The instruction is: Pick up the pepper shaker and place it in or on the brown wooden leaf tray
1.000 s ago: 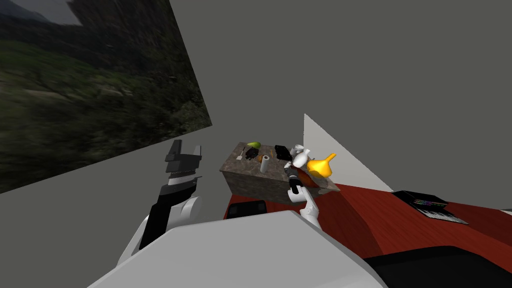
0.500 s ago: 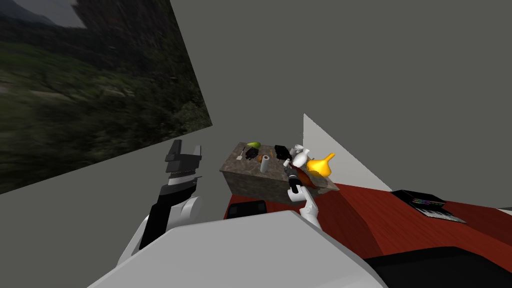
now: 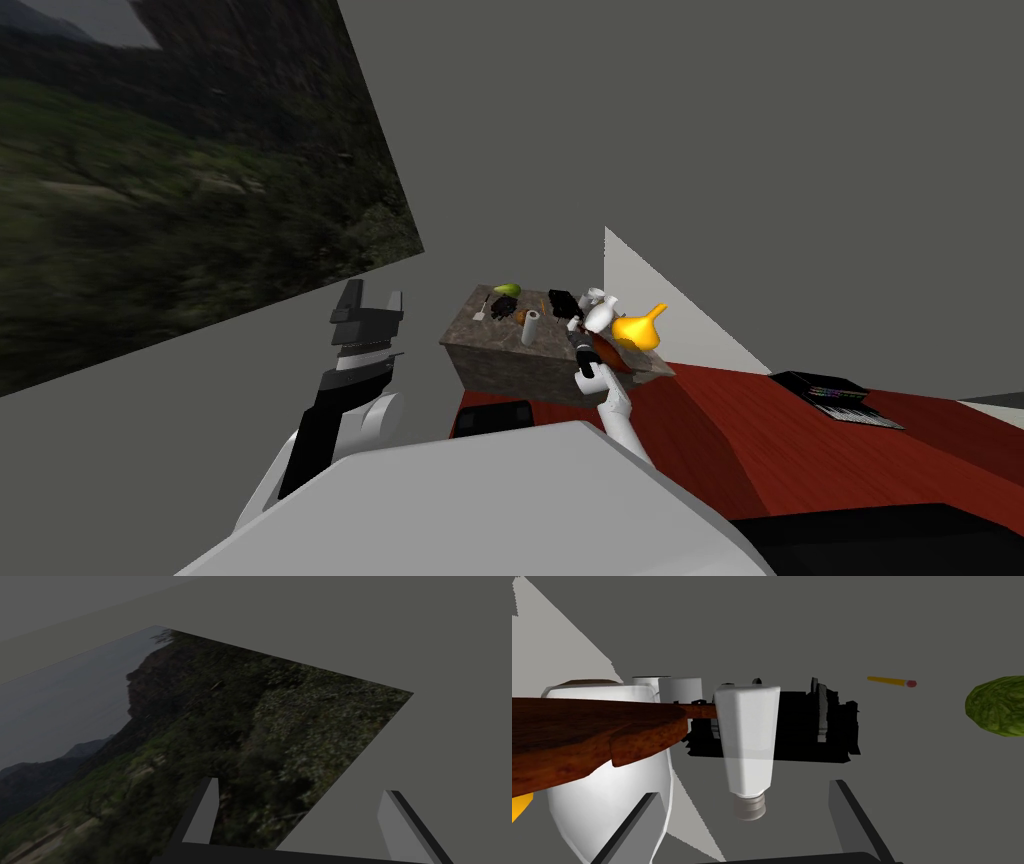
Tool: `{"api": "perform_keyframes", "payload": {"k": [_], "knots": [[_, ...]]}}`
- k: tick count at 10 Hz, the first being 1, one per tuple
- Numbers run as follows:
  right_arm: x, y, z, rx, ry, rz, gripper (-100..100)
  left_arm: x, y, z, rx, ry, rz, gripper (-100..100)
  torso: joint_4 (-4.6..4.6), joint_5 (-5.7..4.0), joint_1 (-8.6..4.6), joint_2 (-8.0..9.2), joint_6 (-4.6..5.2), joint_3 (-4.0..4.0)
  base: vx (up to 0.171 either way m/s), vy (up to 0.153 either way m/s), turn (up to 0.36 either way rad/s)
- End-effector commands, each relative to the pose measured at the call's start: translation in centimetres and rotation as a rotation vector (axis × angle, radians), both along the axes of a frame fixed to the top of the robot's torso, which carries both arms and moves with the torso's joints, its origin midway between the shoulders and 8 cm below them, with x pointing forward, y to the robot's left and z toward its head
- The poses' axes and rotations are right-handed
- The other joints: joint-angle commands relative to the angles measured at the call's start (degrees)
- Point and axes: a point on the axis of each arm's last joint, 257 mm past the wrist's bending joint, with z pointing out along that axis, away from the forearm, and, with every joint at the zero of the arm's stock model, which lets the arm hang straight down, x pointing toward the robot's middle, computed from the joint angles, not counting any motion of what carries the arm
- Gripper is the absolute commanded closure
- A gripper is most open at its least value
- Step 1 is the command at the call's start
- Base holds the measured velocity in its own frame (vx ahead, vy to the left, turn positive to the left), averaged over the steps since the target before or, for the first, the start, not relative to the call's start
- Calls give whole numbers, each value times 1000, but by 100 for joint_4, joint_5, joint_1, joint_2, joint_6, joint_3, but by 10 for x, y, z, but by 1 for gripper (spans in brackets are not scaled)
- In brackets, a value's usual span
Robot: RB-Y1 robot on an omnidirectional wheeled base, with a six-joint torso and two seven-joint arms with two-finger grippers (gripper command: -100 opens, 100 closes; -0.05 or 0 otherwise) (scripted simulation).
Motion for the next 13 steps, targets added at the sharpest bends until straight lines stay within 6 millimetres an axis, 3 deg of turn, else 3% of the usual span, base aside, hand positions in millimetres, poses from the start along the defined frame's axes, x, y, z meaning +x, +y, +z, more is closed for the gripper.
{"api": "perform_keyframes", "payload": {"k": [1, 13], "knots": [[6, -1, -1, 0, 0, 8, -100, 0, 0, 0, 0, 0, 0, 0, 0, 0, 0, 0, 0, 0, 8, 33, -21], [55, -30, -1, -21, 20, 40, -100, 0, 0, 0, 0, 0, 0, 0, 1, 1, 2, 3, 0, 2, -13, 30, -45]]}}
